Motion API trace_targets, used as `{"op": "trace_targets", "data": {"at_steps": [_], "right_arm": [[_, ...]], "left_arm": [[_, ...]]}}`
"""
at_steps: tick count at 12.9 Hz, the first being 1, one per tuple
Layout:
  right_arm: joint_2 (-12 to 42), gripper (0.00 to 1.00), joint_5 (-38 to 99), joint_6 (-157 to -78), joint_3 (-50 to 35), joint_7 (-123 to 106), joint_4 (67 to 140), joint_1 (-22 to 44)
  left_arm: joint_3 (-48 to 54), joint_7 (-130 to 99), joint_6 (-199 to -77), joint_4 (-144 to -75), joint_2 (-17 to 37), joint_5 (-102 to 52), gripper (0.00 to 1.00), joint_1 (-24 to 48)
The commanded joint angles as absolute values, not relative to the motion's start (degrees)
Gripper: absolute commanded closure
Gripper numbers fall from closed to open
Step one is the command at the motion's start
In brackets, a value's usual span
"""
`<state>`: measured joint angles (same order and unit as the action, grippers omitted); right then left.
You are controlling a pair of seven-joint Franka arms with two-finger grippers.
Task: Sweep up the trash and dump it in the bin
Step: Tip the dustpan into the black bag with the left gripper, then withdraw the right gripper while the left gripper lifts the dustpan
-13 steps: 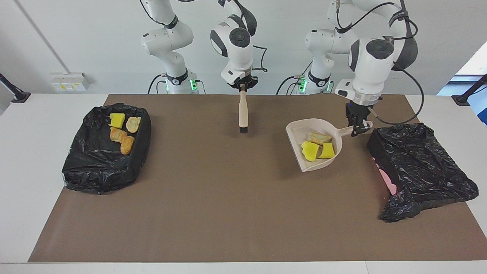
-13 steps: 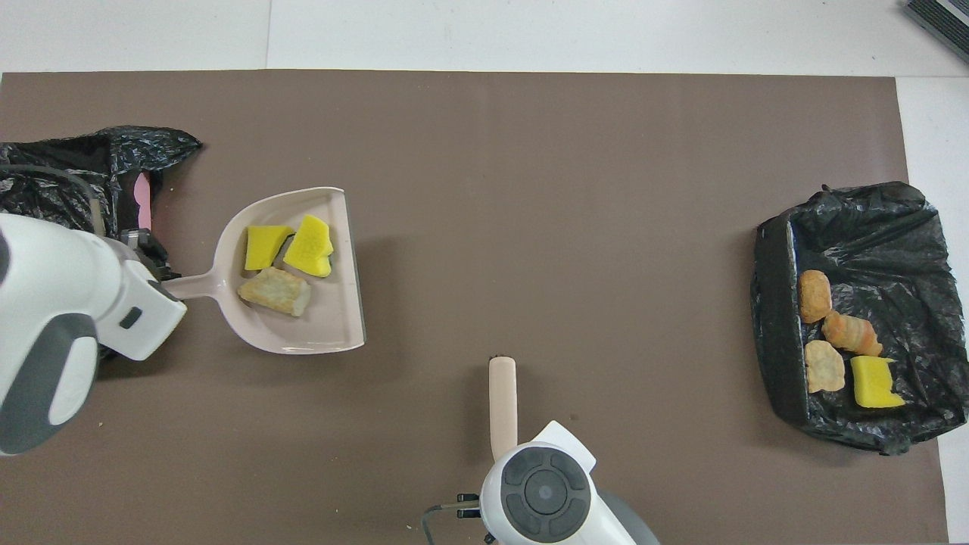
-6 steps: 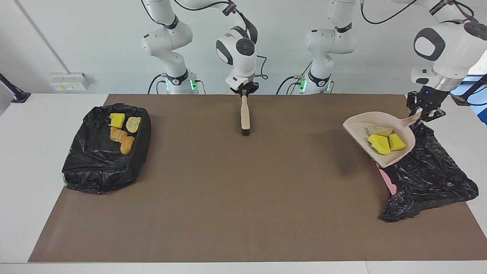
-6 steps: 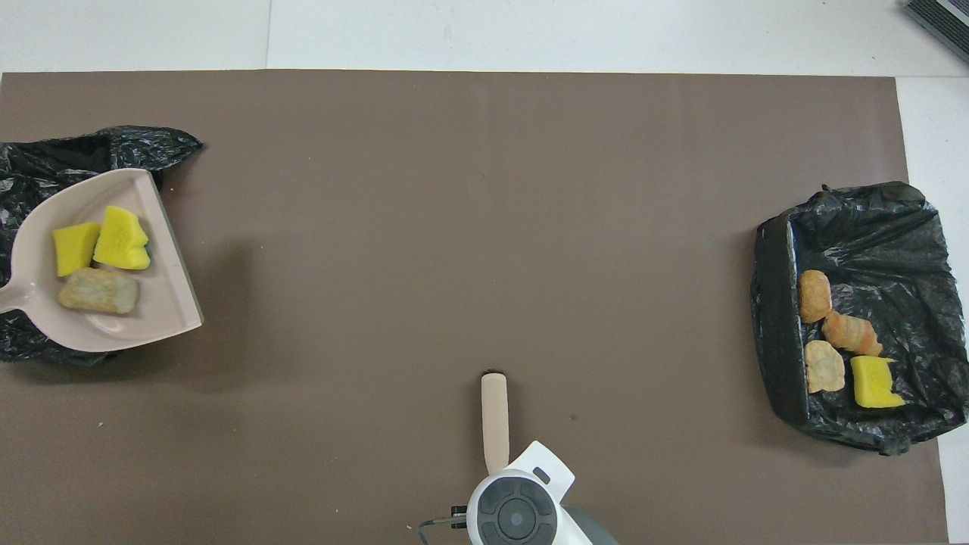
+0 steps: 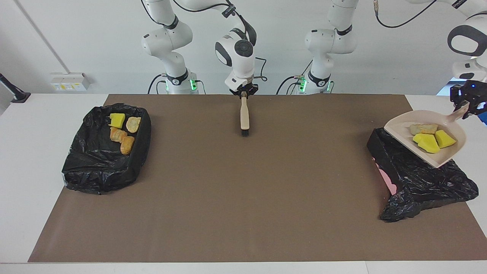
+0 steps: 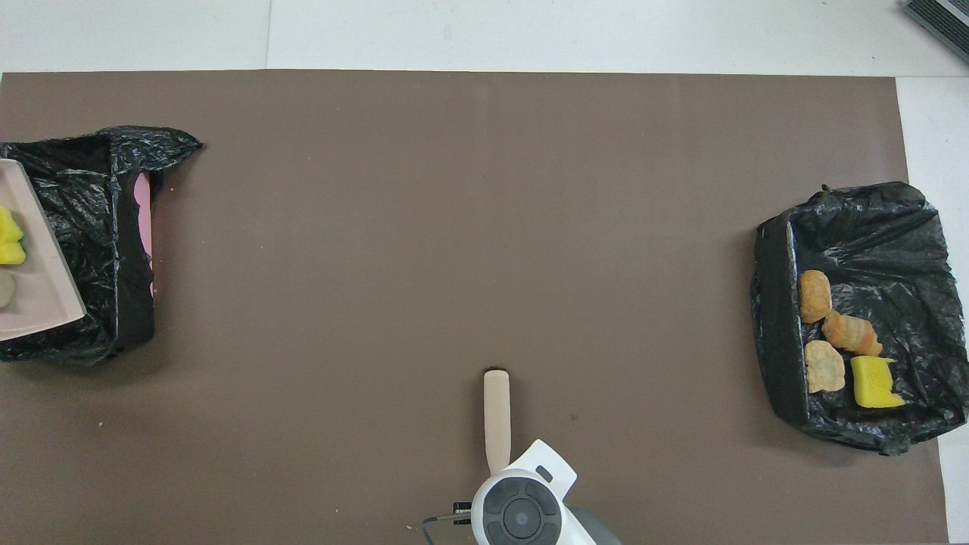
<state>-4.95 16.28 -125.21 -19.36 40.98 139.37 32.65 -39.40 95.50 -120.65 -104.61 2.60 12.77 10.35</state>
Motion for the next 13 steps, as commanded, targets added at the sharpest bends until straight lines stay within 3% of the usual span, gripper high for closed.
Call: {"op": "trace_targets", "data": {"at_steps": [1,5,10,13], "right_arm": [[-2.82,0.00,14.77,-126.13,-19.07,39.99,136.43,31.65],[-2.81,0.00,11.09,-126.12,-18.98,39.90,129.75,24.37],[-2.64,0.00,3.70,-125.16,-19.07,39.46,122.88,10.14],[-2.99,0.00,2.30,-121.05,-18.81,36.22,120.07,7.56]], "left_arm": [[-39.55,98.51,-123.31,-100.03,7.64,16.69,1.00,8.27],[-39.46,98.18,-123.48,-97.12,11.68,26.17,1.00,8.00],[-36.14,98.09,-119.12,-96.42,12.13,38.46,1.00,8.53],[-33.75,98.00,-114.88,-93.70,12.39,42.27,1.00,8.53]]}}
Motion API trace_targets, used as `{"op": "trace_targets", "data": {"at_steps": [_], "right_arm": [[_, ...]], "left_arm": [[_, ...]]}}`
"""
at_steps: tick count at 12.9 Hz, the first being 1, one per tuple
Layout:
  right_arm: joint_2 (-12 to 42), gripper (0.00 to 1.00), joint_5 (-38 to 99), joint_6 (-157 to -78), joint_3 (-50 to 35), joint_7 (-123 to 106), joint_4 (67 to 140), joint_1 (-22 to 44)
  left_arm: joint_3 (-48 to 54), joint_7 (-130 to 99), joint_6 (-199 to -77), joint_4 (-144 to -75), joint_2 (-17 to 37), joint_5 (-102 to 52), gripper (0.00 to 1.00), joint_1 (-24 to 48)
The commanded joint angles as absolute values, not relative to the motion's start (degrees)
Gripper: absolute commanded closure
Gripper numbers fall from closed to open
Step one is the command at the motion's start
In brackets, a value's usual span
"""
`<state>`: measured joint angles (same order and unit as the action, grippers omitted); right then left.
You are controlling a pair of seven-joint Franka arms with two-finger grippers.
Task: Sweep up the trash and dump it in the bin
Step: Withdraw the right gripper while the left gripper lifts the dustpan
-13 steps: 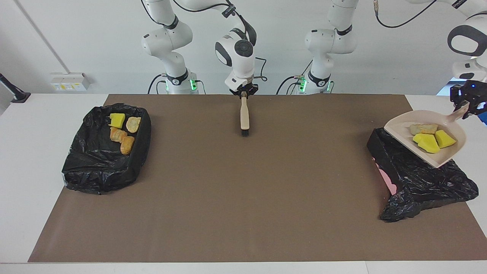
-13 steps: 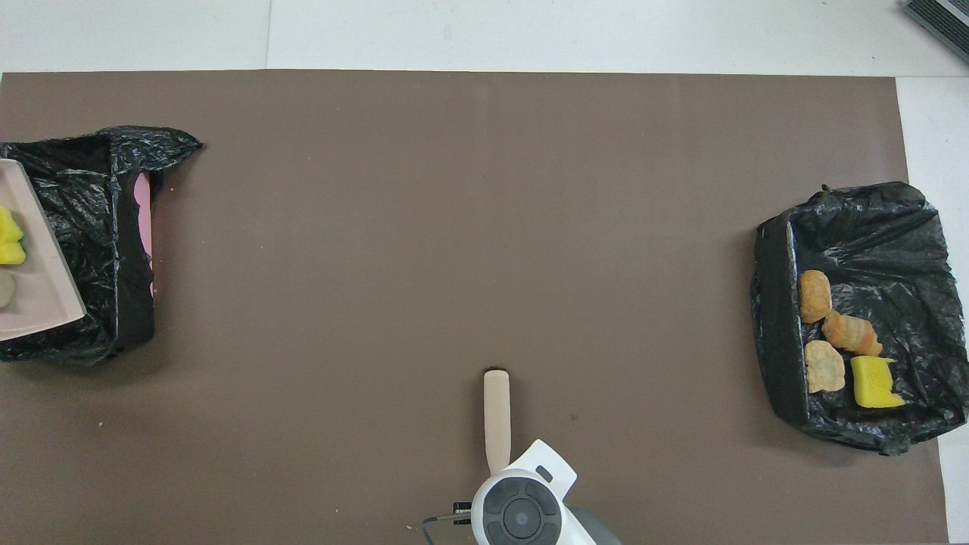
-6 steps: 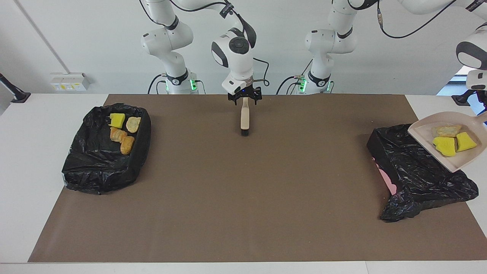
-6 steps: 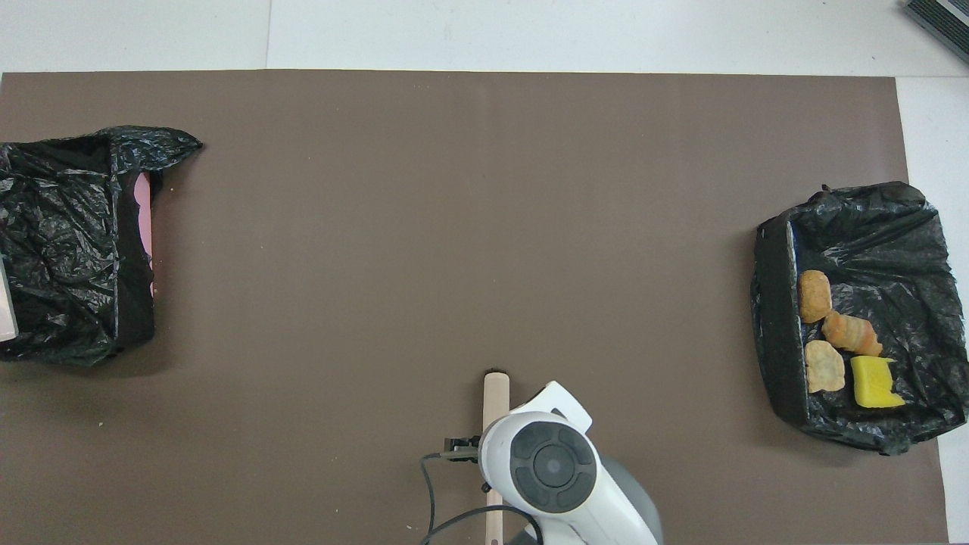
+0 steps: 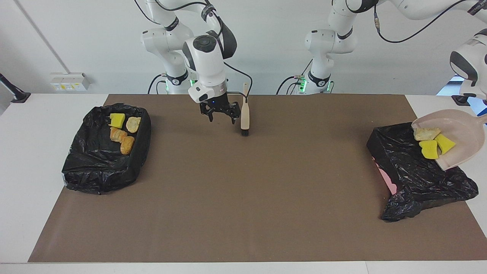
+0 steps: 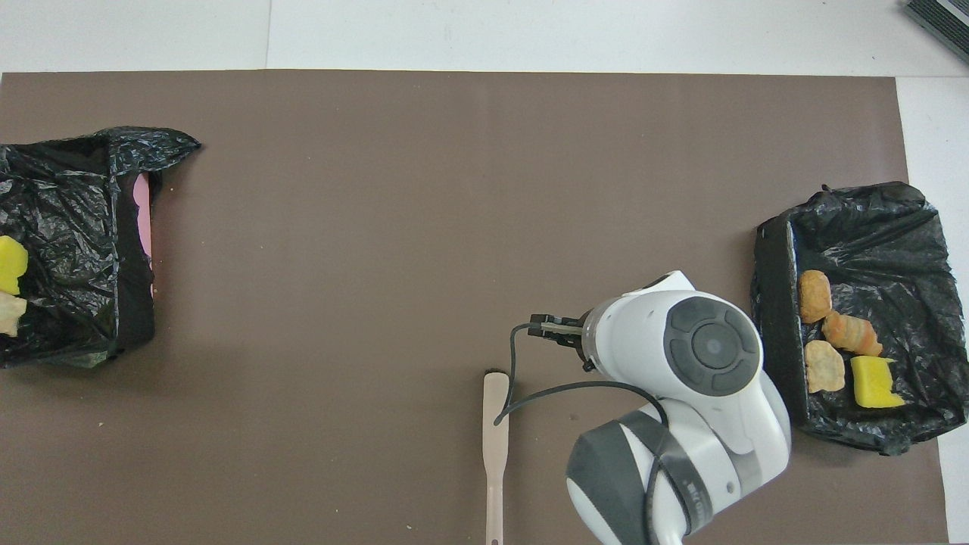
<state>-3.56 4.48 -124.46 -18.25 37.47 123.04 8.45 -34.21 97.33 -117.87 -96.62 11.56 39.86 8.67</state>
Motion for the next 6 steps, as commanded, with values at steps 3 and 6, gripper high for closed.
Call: {"op": "trace_targets", "data": {"at_steps": [3,6], "right_arm": [[-3.34,0.00,-0.52,-117.69,-18.81,36.04,114.89,4.66],[-3.52,0.00,-0.53,-112.43,-18.90,35.69,108.48,2.46]], "left_arm": [[-31.30,98.09,-110.67,-90.28,12.57,46.30,1.00,8.61],[-26.65,97.82,-102.77,-88.42,12.39,49.47,1.00,8.70]]}}
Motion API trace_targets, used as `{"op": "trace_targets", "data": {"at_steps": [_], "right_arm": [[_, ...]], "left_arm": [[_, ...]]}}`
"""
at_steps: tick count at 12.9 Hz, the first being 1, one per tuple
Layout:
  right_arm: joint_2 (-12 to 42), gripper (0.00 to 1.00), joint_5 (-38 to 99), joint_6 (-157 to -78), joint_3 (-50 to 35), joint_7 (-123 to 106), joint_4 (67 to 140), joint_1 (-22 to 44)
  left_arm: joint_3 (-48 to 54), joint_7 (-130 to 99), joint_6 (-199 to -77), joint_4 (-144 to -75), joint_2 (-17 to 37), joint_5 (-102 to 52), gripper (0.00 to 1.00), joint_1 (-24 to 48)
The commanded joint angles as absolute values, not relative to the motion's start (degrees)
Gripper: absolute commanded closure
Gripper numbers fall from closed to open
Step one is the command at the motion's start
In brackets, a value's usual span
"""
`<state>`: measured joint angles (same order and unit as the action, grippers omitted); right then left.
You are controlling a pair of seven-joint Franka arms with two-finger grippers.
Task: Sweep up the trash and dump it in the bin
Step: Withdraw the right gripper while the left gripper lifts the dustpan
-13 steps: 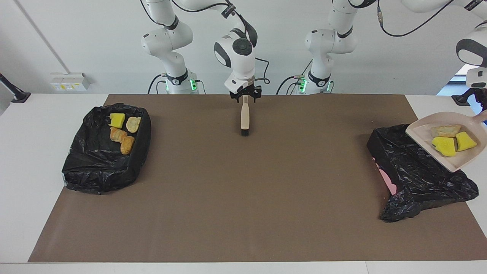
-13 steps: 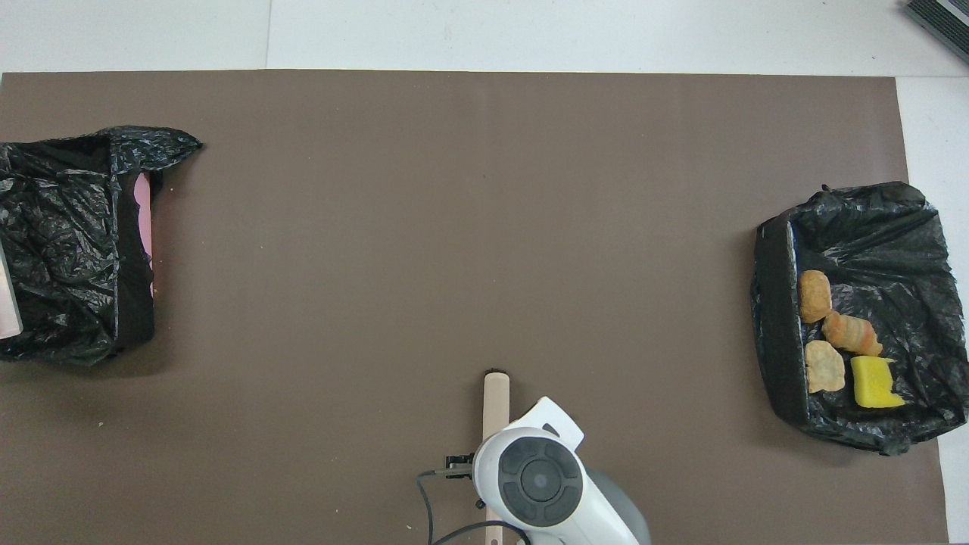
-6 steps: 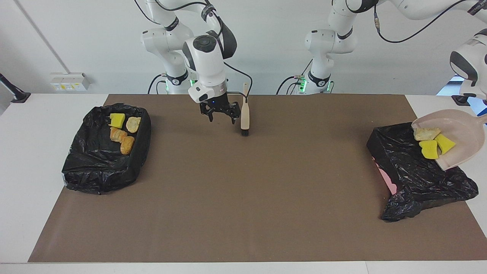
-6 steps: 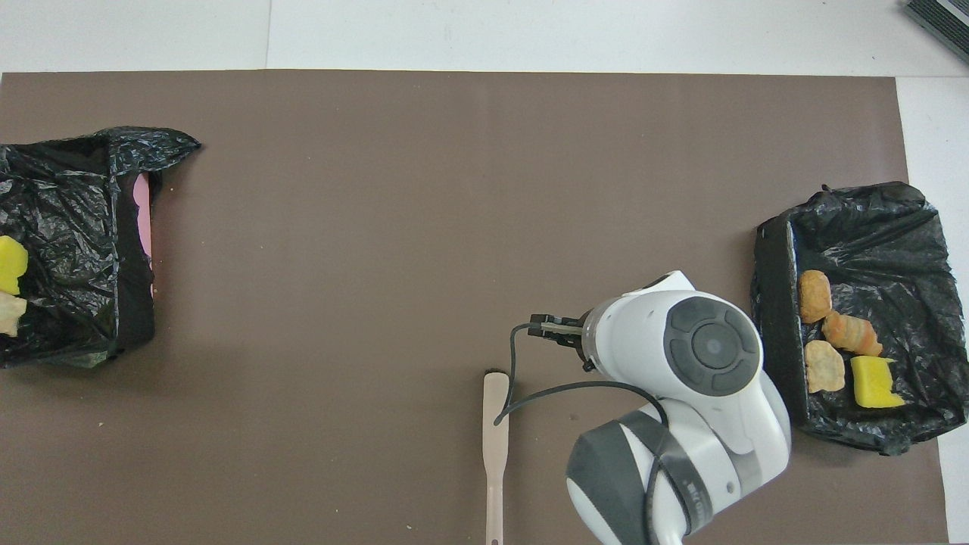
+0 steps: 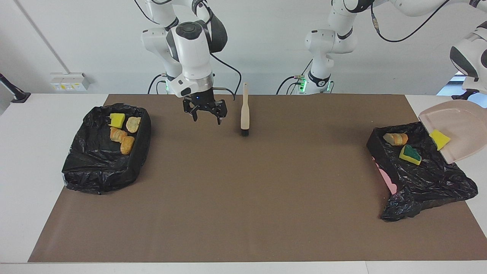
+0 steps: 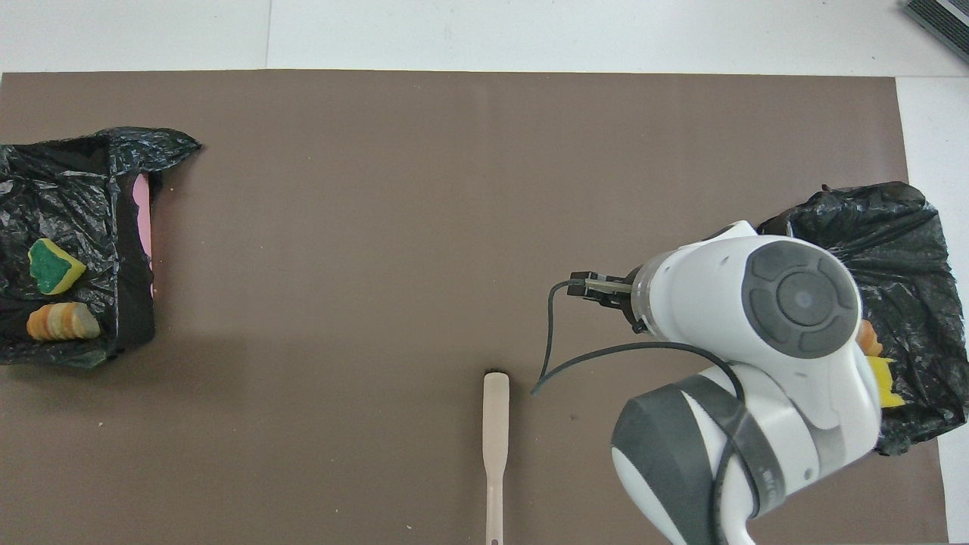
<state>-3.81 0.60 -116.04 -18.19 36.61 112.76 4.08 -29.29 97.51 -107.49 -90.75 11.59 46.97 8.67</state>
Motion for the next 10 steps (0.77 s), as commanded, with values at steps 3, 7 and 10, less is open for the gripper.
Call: {"op": "trace_targets", "data": {"at_steps": [3,7,10], "right_arm": [[-3.60,0.00,-0.53,-108.47,-18.72,30.44,102.94,-0.51],[-3.52,0.00,-0.53,-100.93,-4.27,16.82,96.00,5.68],[-3.51,0.00,-0.70,-94.25,0.69,10.04,91.25,4.58]], "left_arm": [[-24.35,95.46,-99.76,-88.42,11.78,52.29,1.00,8.79],[-20.75,89.24,-97.30,-88.50,9.15,43.46,1.00,8.35],[-15.22,76.18,-91.34,-89.72,7.57,34.23,1.00,8.26]]}}
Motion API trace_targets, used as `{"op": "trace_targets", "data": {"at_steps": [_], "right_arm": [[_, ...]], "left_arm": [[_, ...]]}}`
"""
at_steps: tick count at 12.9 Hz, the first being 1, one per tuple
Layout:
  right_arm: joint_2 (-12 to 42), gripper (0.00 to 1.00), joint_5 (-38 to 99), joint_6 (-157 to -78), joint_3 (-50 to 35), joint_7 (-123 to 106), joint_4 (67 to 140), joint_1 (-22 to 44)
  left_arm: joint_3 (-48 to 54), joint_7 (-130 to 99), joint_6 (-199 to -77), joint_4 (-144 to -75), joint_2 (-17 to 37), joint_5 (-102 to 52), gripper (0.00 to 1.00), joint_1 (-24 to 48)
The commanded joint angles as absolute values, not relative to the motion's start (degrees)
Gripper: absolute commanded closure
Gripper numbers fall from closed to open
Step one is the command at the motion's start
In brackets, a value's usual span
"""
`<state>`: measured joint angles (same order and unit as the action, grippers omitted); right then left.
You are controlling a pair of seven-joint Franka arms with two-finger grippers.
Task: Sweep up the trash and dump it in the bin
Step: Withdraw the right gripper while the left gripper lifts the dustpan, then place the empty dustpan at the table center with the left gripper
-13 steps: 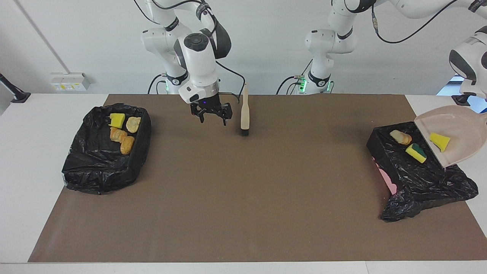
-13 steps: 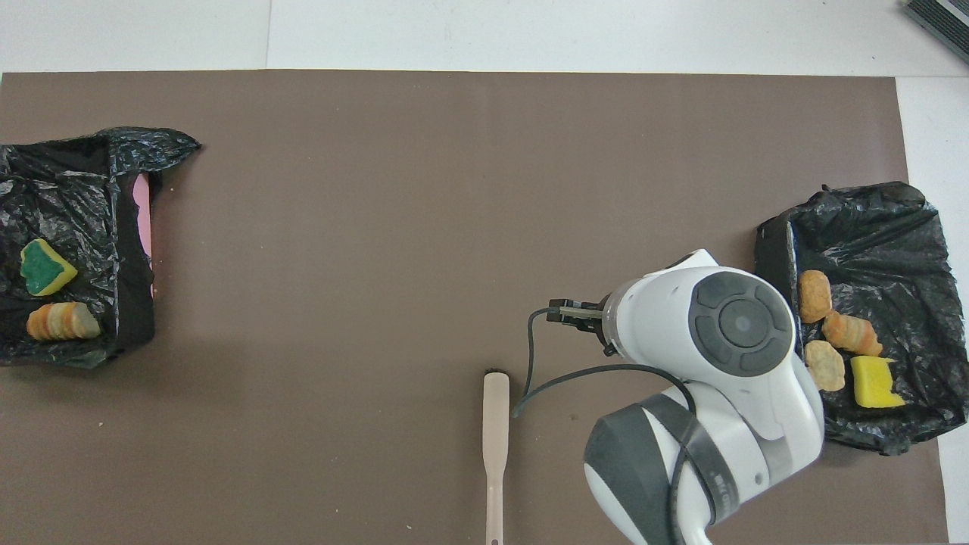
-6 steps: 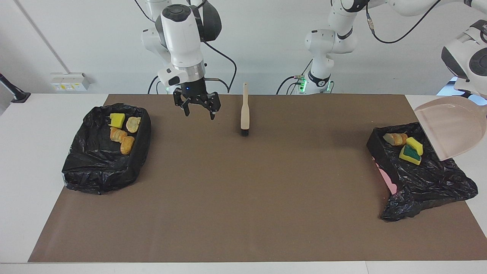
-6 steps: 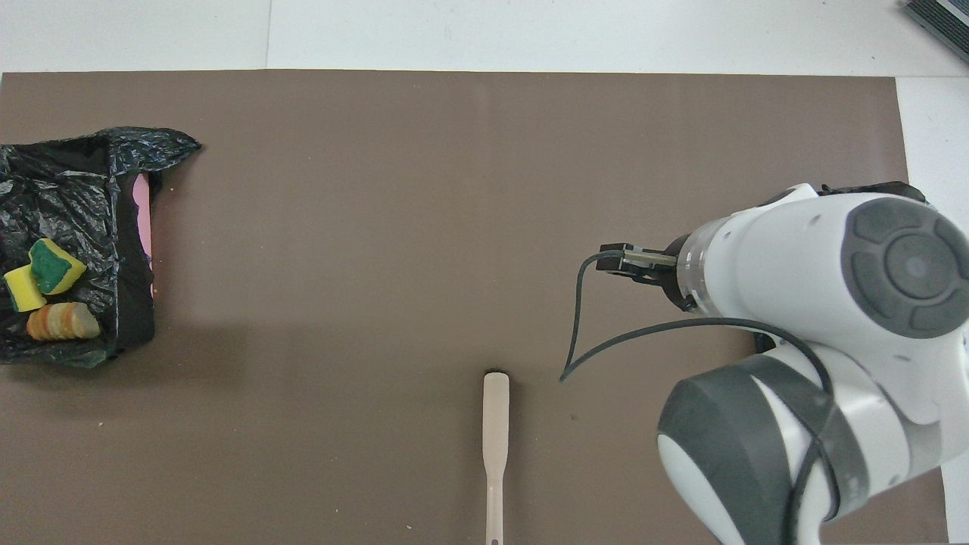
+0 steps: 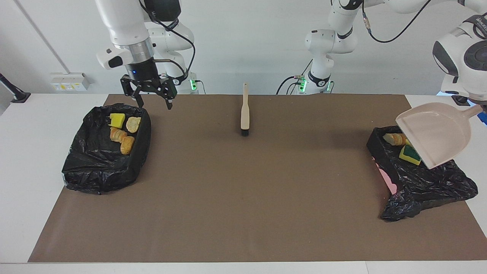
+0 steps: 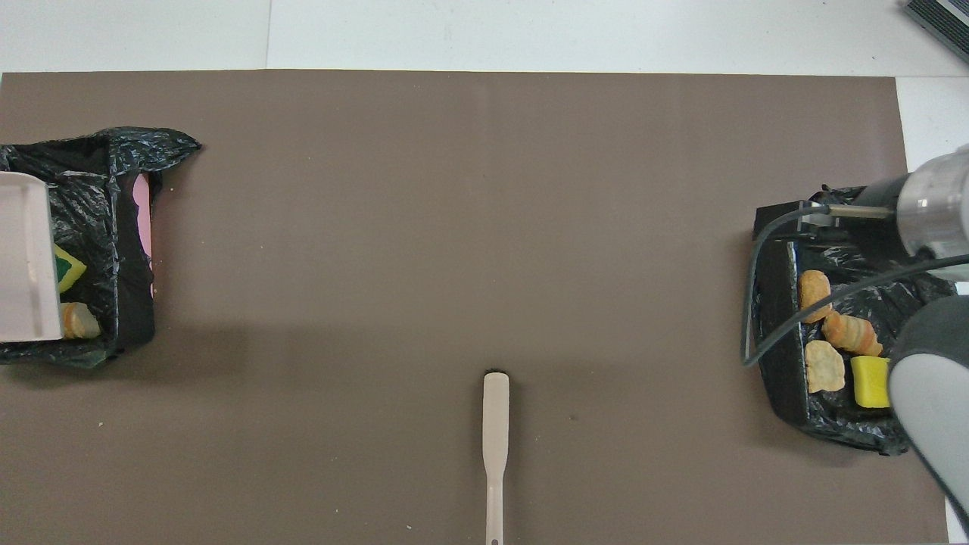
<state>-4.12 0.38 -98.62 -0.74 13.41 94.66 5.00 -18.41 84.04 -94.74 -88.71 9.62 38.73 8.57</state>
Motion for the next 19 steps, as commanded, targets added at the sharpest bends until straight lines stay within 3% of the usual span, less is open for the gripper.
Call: {"op": "trace_targets", "data": {"at_steps": [1,3,10,19], "right_arm": [[-3.52,0.00,-0.70,-90.48,1.31,7.50,88.79,3.53],[-3.78,0.00,-0.62,-85.71,1.49,4.06,86.57,0.89],[-6.06,0.00,-0.53,-87.01,3.08,3.87,89.56,0.88],[-6.24,0.00,-1.76,-86.75,3.16,2.90,89.91,0.35]], "left_arm": [[-14.68,68.63,-90.36,-91.56,6.43,28.80,1.00,8.26],[-12.06,56.83,-90.17,-95.08,4.32,21.73,1.00,8.26],[4.72,13.24,-94.20,-101.95,5.36,9.95,1.00,8.44],[26.88,-31.51,-113.89,-100.56,17.21,5.27,1.00,9.14]]}}
